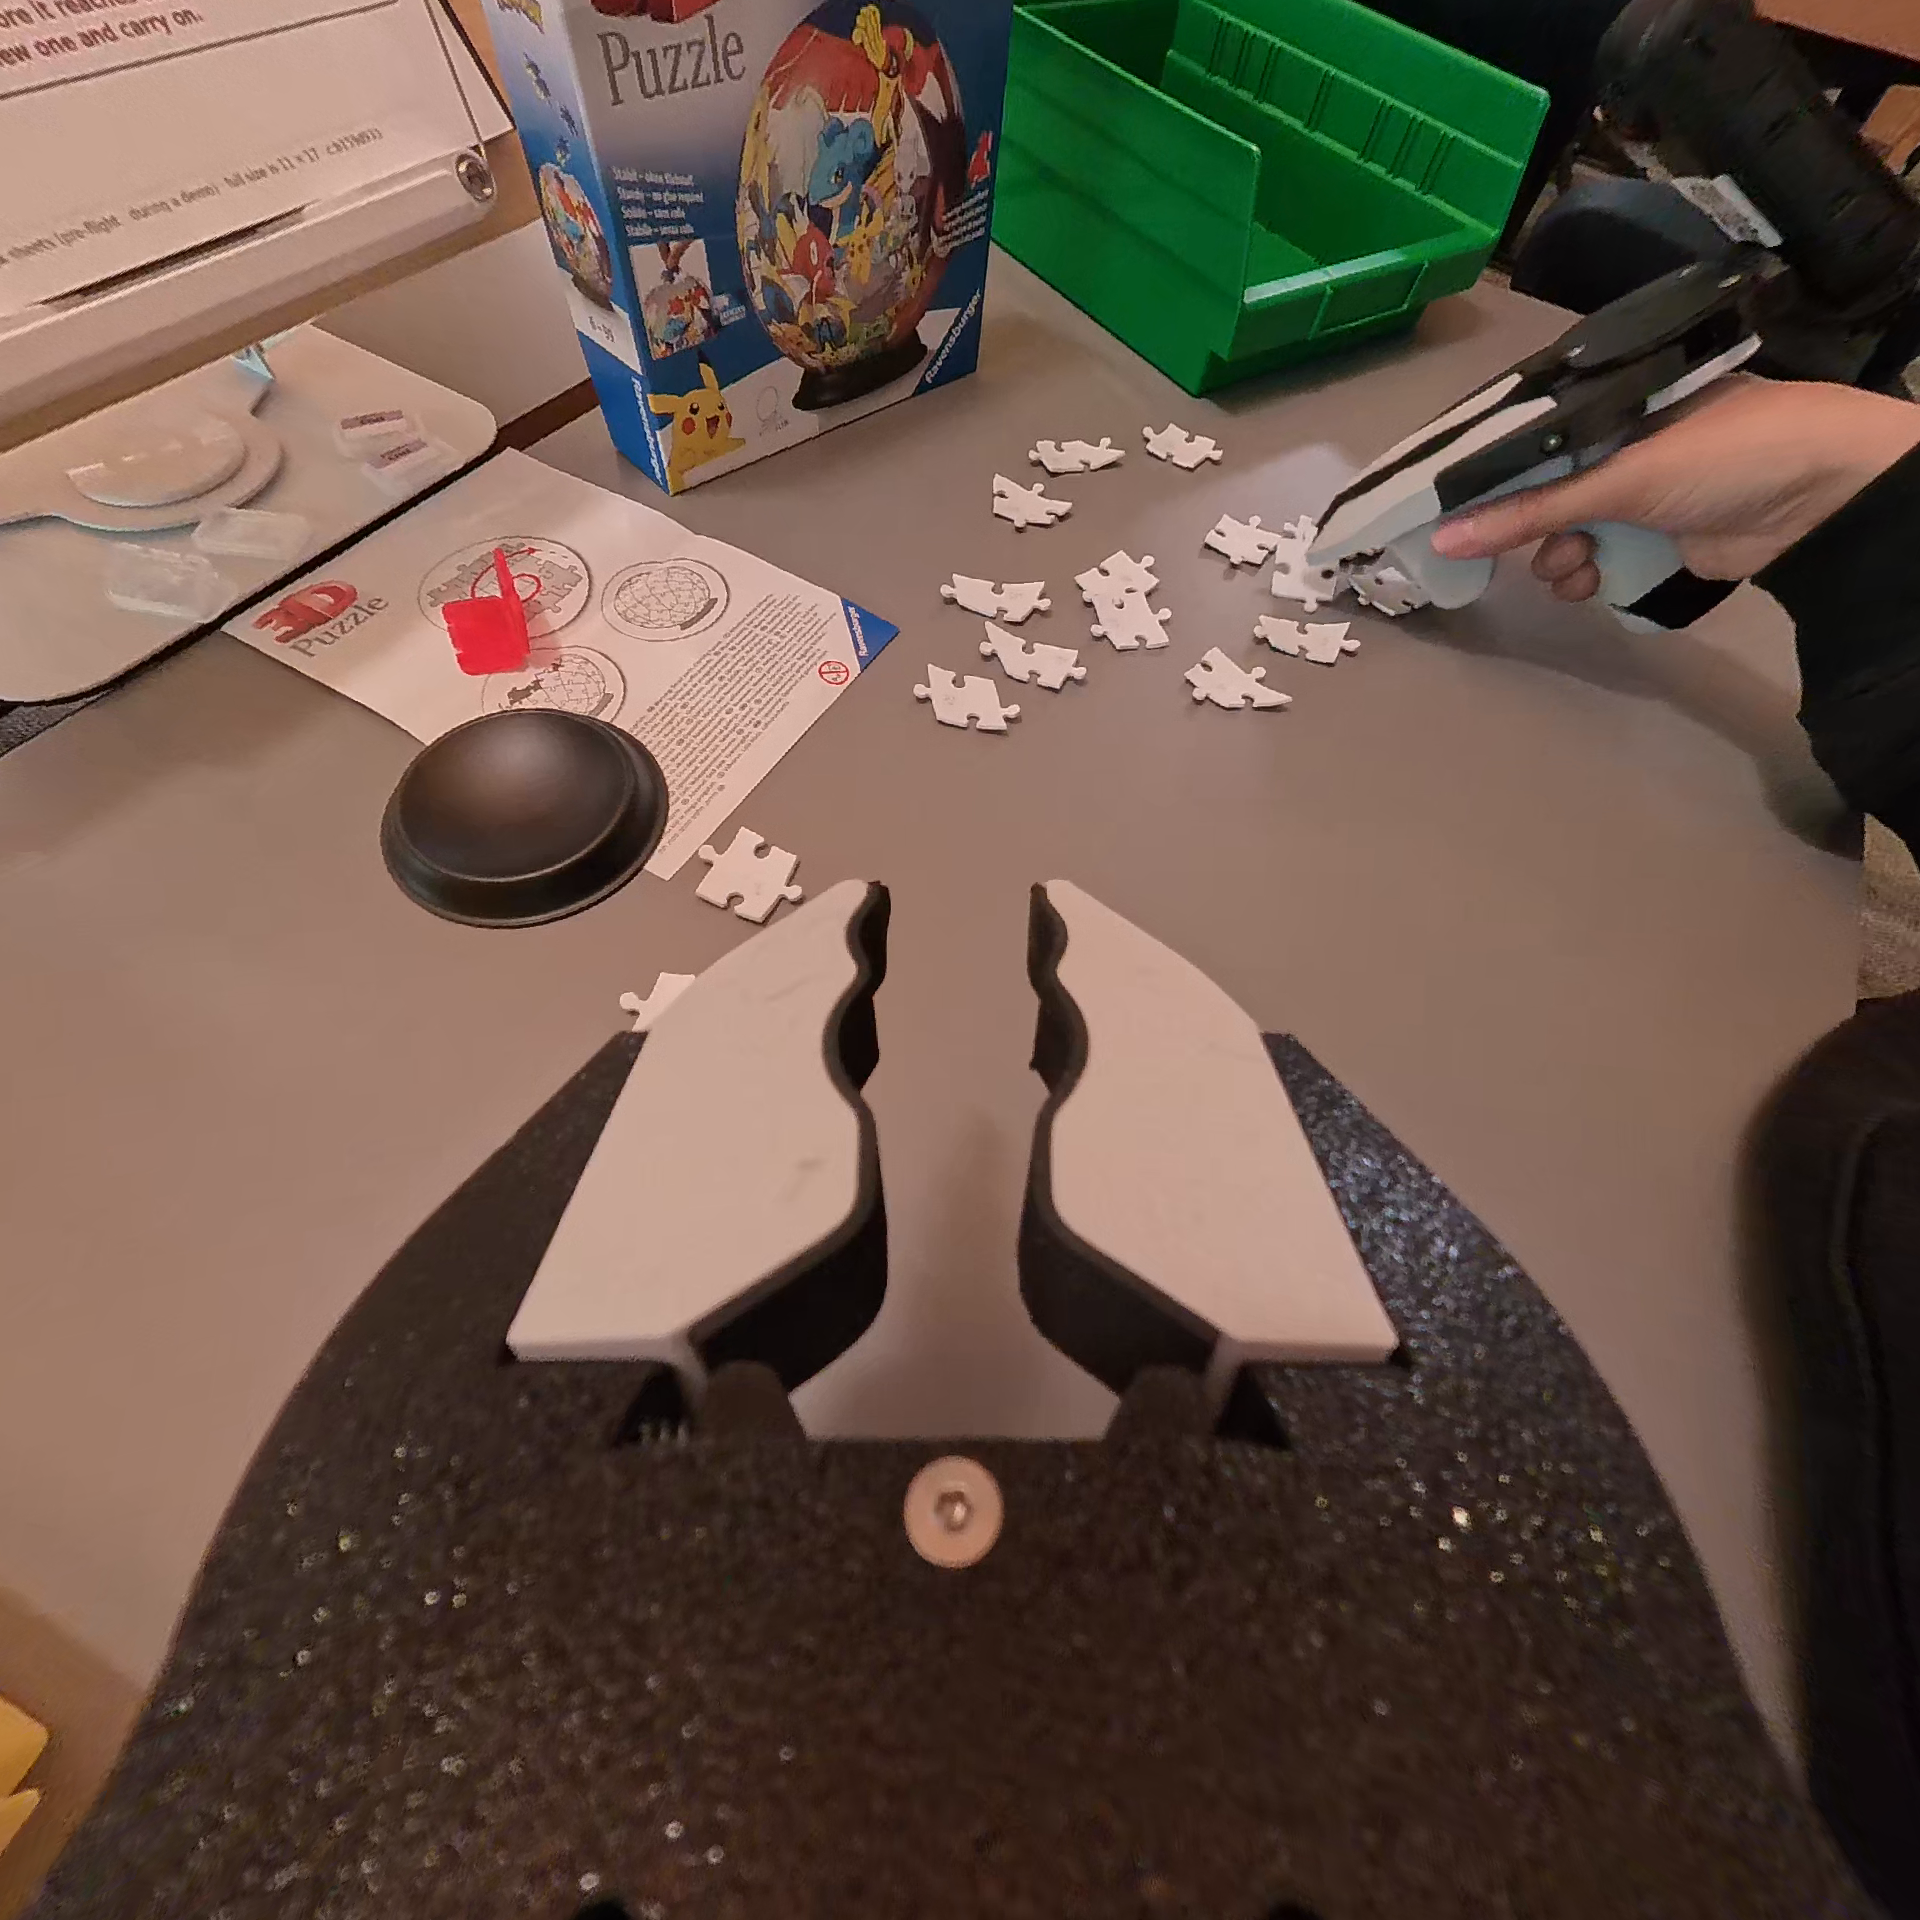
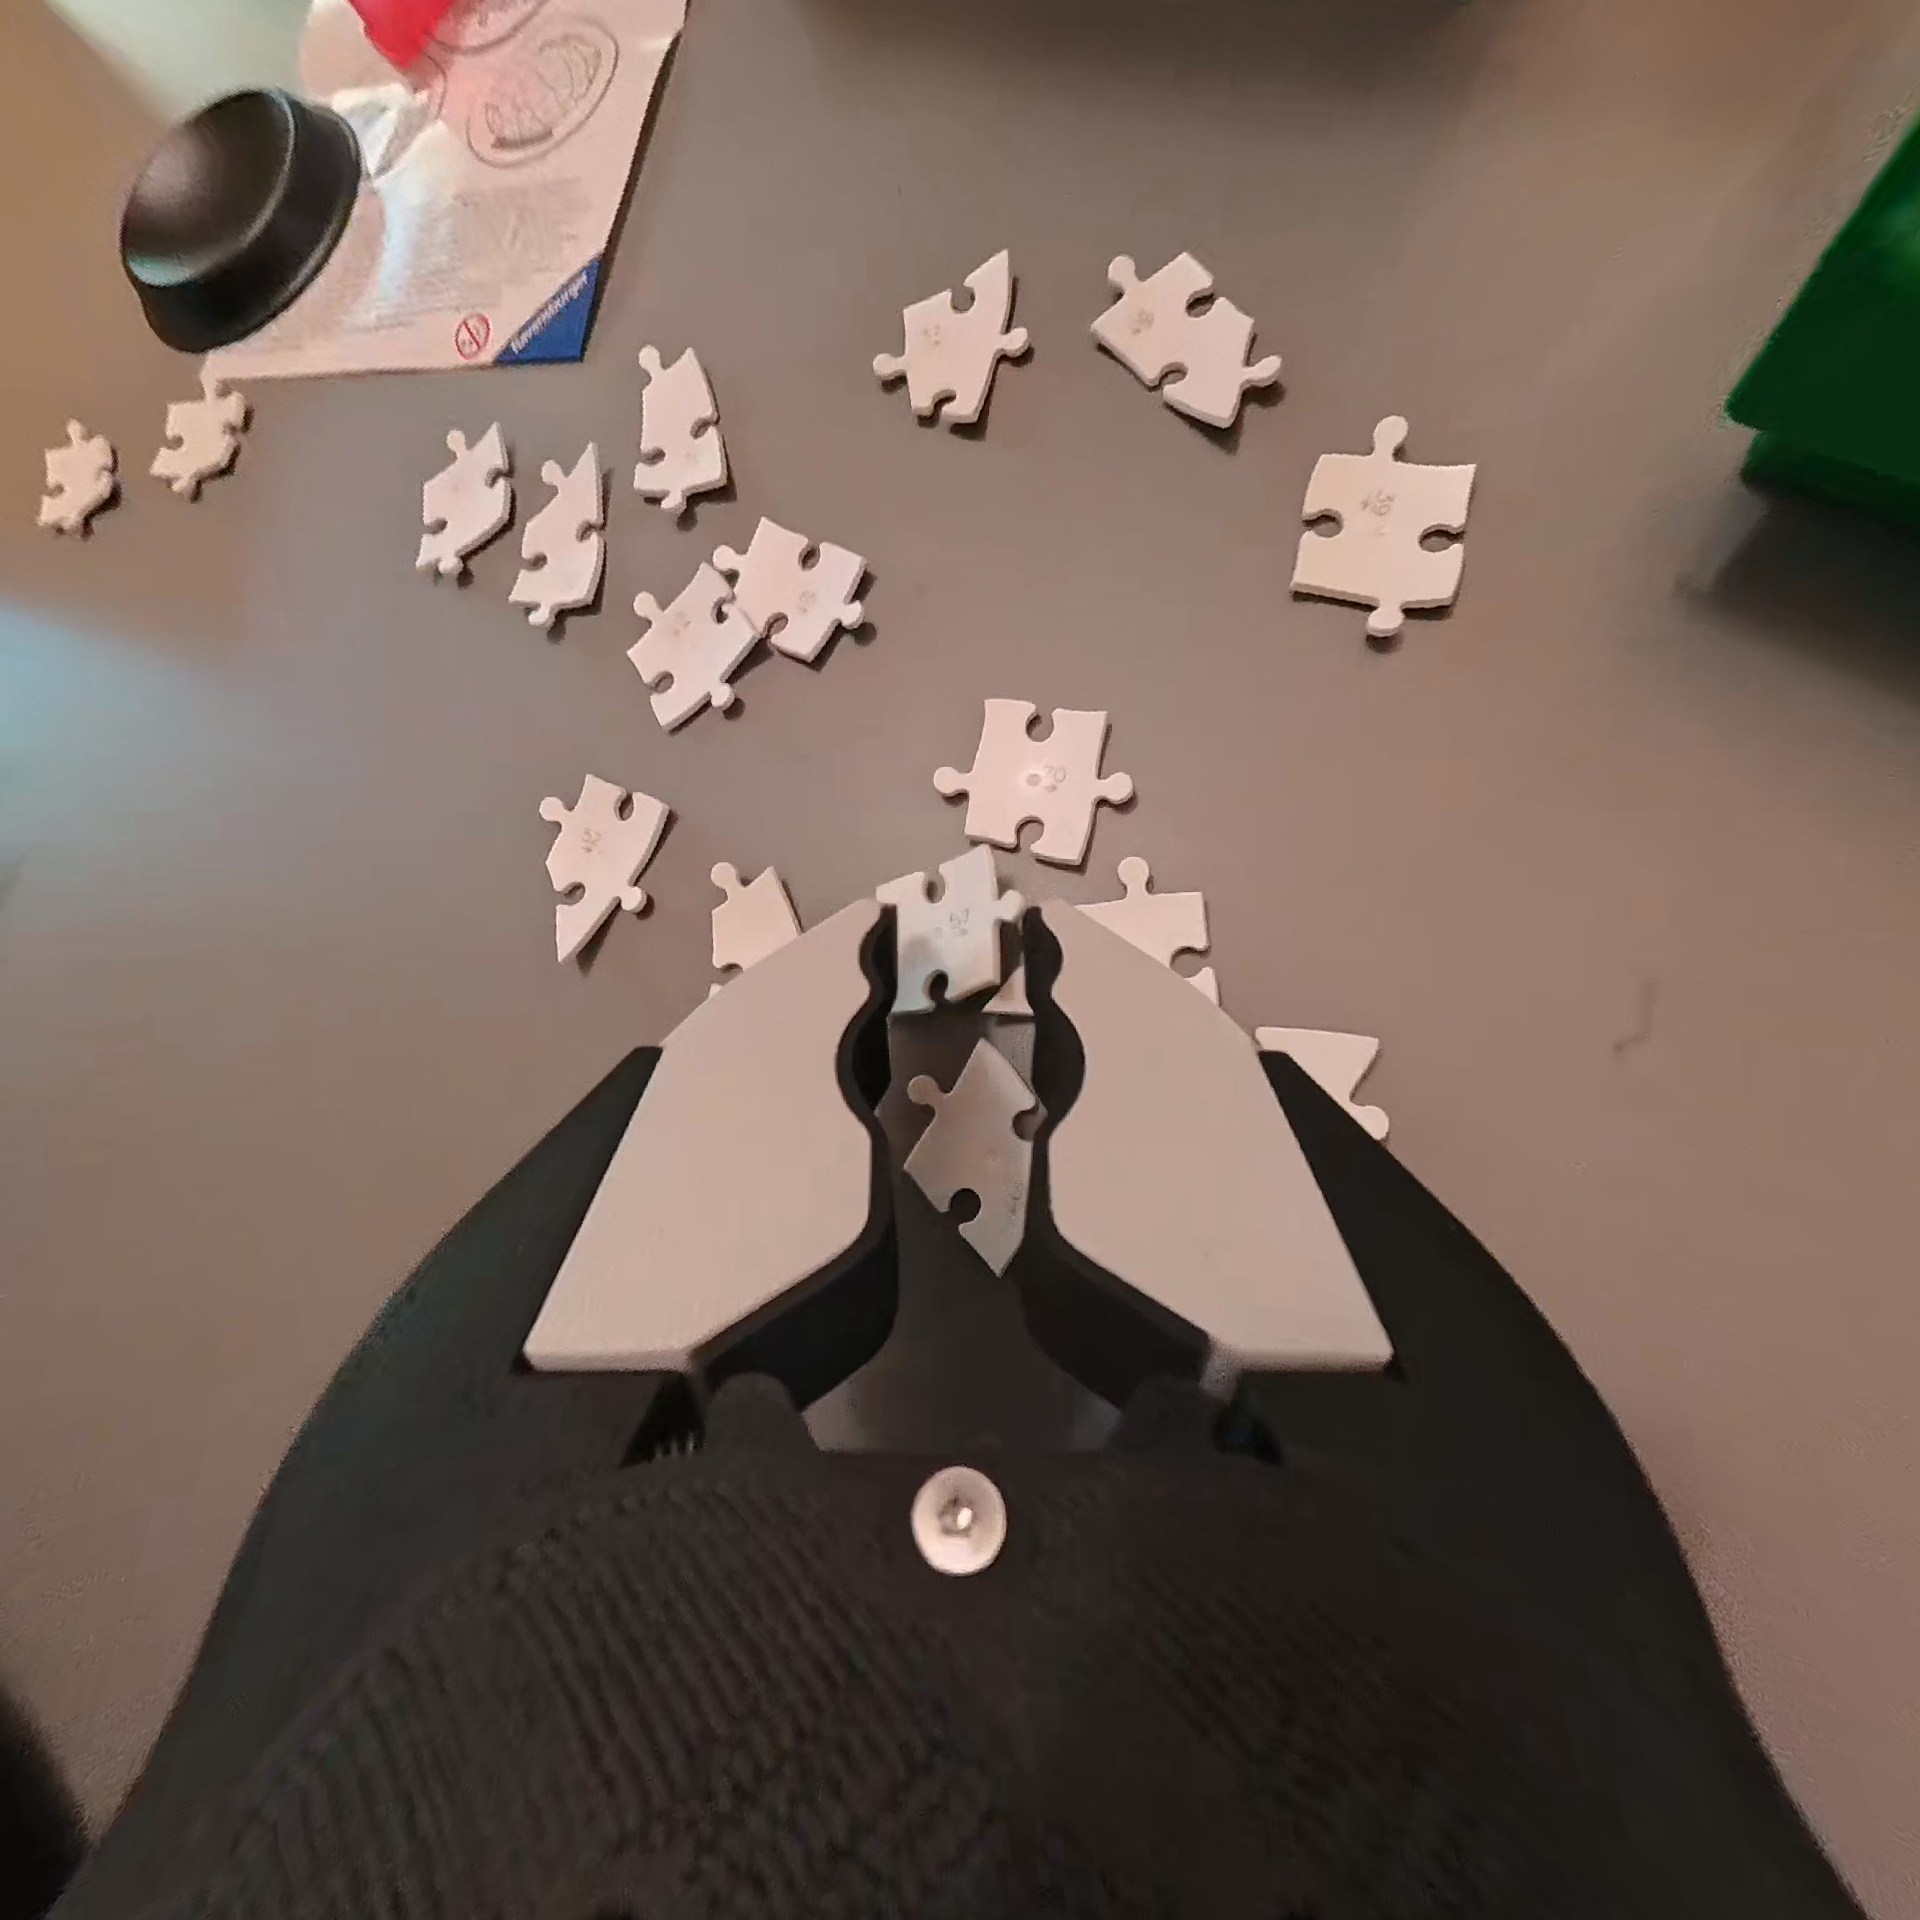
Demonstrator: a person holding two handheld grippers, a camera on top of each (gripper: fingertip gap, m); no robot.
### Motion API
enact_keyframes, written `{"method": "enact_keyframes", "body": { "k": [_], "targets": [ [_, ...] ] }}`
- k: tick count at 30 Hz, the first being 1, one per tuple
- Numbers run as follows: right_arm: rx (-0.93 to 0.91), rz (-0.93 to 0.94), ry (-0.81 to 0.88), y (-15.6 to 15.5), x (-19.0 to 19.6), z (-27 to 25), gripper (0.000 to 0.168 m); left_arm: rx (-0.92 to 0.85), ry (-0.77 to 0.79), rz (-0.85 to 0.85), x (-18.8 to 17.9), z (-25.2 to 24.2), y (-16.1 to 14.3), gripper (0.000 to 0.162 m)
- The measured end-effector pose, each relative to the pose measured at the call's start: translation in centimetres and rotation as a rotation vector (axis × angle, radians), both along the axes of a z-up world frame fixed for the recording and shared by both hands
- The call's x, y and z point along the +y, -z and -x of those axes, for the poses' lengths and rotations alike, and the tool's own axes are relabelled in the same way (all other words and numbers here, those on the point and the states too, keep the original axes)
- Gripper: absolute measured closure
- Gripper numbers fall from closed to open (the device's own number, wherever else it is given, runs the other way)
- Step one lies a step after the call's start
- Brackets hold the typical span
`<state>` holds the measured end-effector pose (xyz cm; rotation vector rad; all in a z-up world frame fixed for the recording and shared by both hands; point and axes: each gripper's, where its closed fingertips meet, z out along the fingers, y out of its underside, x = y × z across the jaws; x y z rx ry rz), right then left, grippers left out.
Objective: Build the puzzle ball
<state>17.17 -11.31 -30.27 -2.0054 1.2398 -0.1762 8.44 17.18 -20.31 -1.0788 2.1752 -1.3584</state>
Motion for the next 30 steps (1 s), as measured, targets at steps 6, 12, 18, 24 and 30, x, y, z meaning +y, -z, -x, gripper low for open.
{"method": "enact_keyframes", "body": {
  "k": [6,12,18,24,30],
  "targets": [
    [-0.015,0.115,-0.027,0.4,-0.5,0.1,0.138,0.003,-0.008,0.001,0.3,0.1,0.0,0.137],
    [-0.135,0.176,-0.050,-2.6,-2.1,-0.4,0.131,-0.007,-0.024,-0.003,0.9,0.3,-0.4,0.137],
    [-0.373,0.110,-0.051,-8.1,-1.5,-1.9,0.134,-0.046,-0.097,-0.007,3.2,0.0,-1.3,0.137],
    [-0.519,-0.022,-0.083,-13.4,2.1,-4.0,0.138,-0.087,-0.289,0.025,9.4,0.0,-3.5,0.136],
    [-0.603,-0.150,-0.313,-17.5,12.1,-4.4,0.138,-0.080,-0.538,-0.086,18.8,1.3,-4.8,0.135]
  ]
}}
